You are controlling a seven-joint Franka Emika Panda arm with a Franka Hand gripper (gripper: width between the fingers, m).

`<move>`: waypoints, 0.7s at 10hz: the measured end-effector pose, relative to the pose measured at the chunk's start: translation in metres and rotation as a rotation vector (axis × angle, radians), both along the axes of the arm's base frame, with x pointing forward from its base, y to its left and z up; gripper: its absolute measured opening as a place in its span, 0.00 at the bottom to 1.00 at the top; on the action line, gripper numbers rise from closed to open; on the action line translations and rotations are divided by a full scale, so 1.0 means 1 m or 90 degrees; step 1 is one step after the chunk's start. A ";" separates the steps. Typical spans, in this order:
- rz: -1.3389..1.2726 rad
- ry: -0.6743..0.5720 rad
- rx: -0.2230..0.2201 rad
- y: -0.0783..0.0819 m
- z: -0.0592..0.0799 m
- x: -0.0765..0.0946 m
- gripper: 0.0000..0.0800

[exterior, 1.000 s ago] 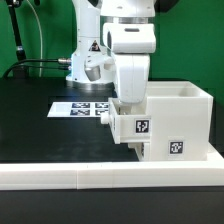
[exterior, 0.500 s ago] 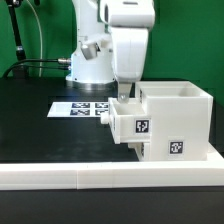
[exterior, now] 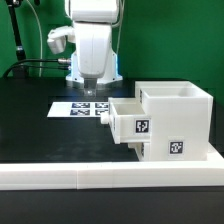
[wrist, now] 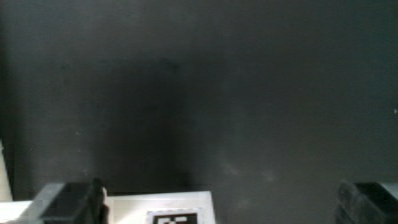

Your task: Assemble drawer

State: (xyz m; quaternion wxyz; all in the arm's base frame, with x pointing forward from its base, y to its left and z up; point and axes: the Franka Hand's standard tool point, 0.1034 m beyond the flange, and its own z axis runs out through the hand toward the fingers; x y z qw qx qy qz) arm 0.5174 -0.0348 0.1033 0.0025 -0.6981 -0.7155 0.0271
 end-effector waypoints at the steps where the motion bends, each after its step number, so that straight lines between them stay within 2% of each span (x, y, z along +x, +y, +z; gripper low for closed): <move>1: 0.004 0.003 0.022 -0.007 -0.002 -0.001 0.81; 2: 0.011 0.008 0.051 -0.016 -0.010 -0.002 0.81; 3: 0.019 0.013 0.067 -0.023 -0.016 0.002 0.81; 5: 0.006 0.019 0.116 -0.032 -0.021 0.009 0.81; 7: -0.009 0.023 0.121 -0.027 -0.024 0.010 0.81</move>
Offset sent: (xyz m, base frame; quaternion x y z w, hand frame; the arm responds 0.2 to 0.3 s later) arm 0.0267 0.0111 -0.0114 -0.0056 0.2079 -0.0371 0.9774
